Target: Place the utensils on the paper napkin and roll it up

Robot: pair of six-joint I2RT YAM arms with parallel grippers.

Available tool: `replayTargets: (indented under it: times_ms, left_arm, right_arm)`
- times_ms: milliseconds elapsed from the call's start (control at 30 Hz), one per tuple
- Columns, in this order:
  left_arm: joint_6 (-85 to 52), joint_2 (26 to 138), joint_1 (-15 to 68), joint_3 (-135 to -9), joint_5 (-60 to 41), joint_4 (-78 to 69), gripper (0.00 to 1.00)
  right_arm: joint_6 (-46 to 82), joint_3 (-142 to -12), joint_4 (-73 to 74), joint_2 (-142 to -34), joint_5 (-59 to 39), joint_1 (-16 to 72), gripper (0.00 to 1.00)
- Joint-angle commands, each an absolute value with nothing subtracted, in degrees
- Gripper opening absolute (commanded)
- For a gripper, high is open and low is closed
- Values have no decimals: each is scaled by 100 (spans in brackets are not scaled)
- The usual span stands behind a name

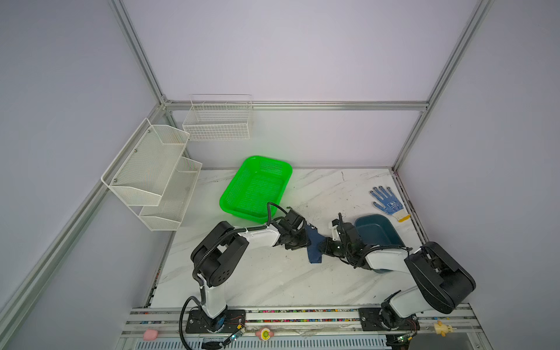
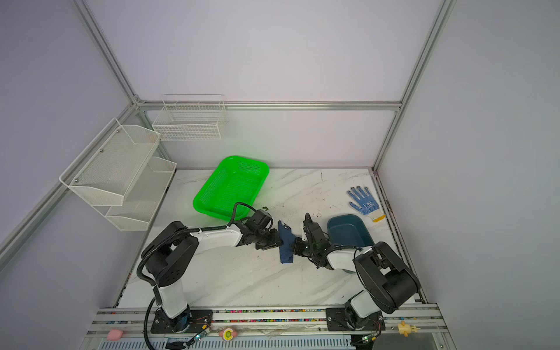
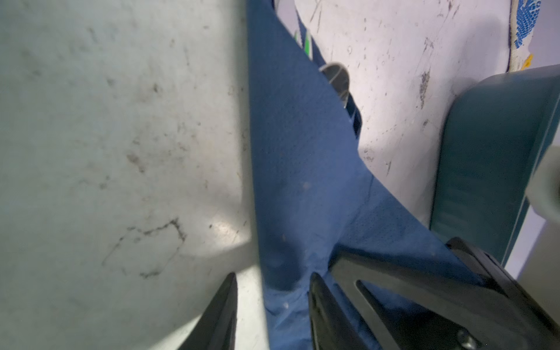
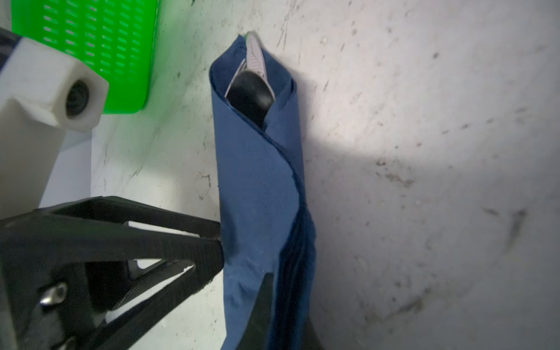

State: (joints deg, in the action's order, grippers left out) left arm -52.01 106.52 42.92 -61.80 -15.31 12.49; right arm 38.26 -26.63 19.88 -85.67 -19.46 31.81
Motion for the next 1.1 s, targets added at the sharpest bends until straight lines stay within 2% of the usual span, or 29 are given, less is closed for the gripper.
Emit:
replayTargets:
  times_ms: [0, 267, 567, 1067]
  left_arm:
    - [-5011, 10910, 4337, -6483, -1274, 1759, 38]
    - [-4854, 11146, 4412, -6744, -1223, 2036, 38]
    - [-4799, 11306, 4481, -6785, -1204, 2135, 33]
    - [-4780, 11373, 4548, -6935, -1279, 2101, 31]
  right_arm:
    - [3806, -2717, 1725, -8475, -1782, 3155, 11]
    - [3841, -2718, 1591, -8429, -1710, 3155, 15]
    - [3909, -2703, 1638, -8550, -1852, 3087, 33]
    - [4008, -2498, 2474, -9164, -2580, 2945, 39]
